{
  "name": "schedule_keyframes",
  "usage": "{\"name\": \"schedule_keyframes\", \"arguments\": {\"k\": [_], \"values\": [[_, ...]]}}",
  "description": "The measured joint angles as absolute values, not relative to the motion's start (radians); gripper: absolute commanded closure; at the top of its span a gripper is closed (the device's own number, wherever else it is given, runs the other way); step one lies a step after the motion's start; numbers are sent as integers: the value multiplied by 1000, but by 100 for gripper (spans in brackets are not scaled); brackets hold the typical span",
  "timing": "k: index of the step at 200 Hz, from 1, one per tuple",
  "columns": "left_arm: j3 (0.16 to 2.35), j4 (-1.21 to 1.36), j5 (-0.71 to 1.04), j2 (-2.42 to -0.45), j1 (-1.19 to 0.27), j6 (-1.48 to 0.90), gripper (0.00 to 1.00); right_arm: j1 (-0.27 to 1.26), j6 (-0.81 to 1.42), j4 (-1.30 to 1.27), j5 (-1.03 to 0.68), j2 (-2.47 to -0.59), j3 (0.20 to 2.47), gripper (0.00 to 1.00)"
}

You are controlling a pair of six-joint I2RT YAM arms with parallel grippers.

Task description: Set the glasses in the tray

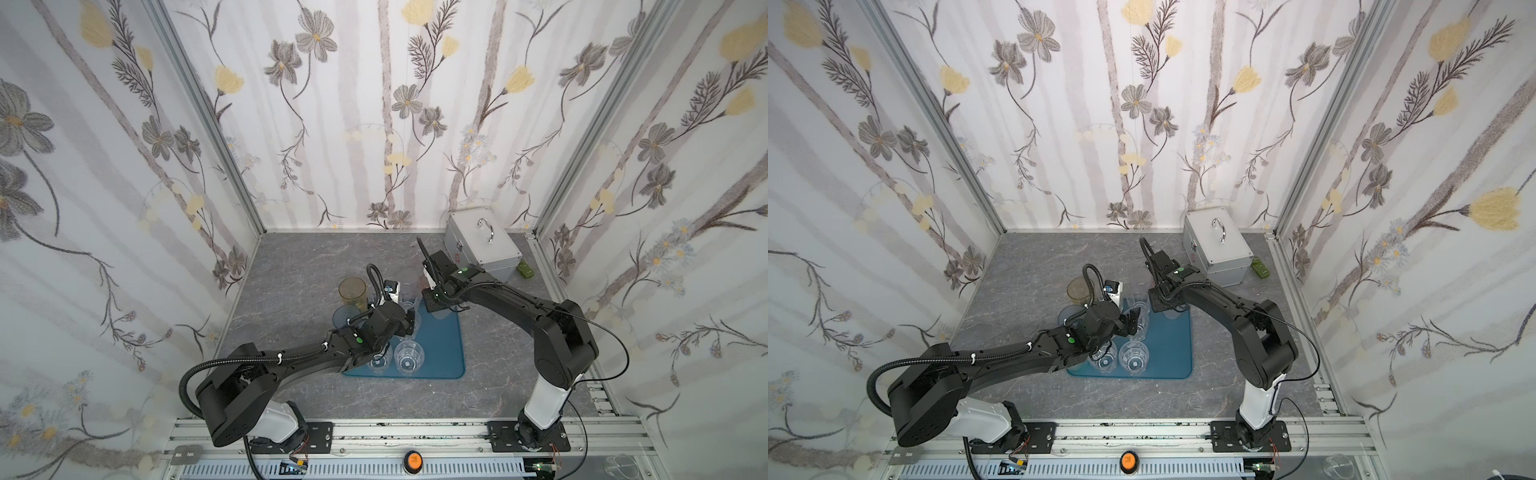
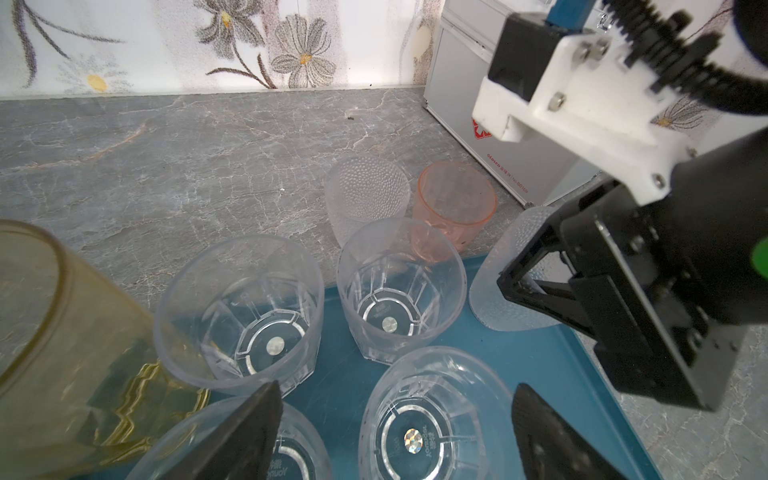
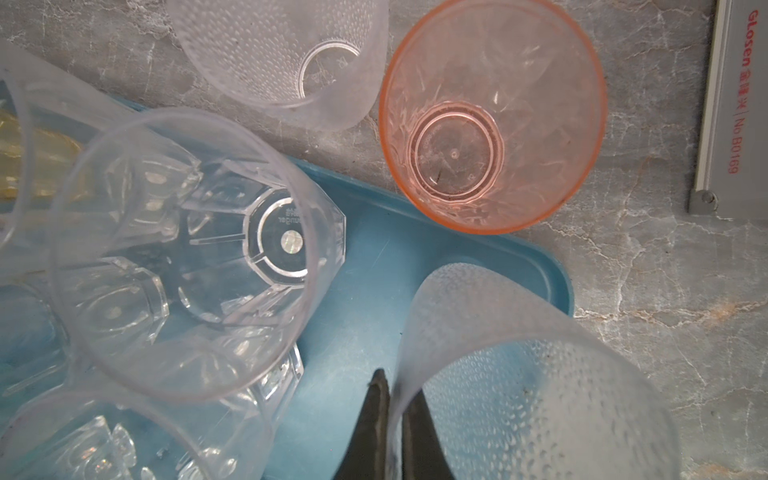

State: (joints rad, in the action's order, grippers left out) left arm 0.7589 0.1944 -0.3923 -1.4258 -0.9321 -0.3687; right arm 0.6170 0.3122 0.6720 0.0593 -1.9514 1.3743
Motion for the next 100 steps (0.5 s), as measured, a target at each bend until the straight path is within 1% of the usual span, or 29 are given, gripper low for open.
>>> {"name": "schedule_keyframes", "arguments": {"k": [17, 37, 54, 70, 100], "values": [[759, 194, -392, -1426, -932, -369, 11, 617, 312, 673, 59, -1951, 1375, 89], [759, 194, -392, -1426, -932, -369, 11, 617, 312, 682, 59, -1951, 1382, 76], [759, 194, -393, -1425, -932, -368, 11, 617, 307, 693, 59, -1948, 1397, 70], [756, 194, -397, -1417, -932, -366, 11, 617, 305, 713, 59, -1924, 1411, 67], [753, 194, -408, -1380, -928, -340, 9, 616, 305, 751, 59, -1849, 1472, 64]]}}
